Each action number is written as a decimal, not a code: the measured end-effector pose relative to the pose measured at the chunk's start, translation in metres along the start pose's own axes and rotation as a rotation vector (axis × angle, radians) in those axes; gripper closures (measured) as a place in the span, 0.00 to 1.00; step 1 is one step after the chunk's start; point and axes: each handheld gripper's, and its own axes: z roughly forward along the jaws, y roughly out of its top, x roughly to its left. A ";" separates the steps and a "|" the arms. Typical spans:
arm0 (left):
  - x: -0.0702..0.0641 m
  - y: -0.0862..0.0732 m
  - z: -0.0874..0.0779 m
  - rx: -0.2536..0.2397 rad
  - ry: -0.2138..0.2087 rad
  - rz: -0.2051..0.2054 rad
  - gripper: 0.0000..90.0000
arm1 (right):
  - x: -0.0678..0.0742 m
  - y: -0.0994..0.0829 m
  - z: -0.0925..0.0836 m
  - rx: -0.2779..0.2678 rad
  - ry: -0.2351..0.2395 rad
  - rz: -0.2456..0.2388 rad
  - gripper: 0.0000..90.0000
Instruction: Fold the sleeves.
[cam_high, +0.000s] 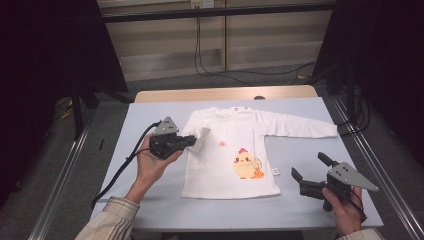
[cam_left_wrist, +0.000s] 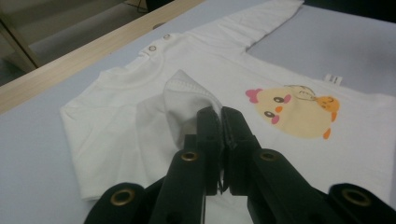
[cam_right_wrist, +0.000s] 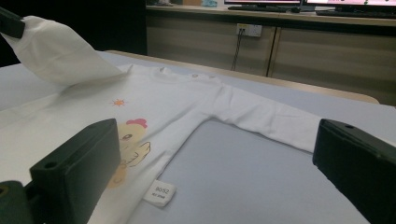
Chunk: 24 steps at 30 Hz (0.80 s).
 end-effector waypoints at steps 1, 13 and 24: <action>-0.001 -0.001 0.001 -0.002 0.003 -0.003 0.97 | 0.000 0.000 0.000 0.000 0.001 0.002 0.01; -0.008 -0.007 0.018 0.033 -0.027 -0.020 0.97 | 0.000 0.000 0.000 -0.002 0.005 0.000 0.01; -0.013 -0.013 0.034 0.054 -0.069 -0.038 0.96 | 0.000 0.000 0.001 0.002 0.004 0.000 0.01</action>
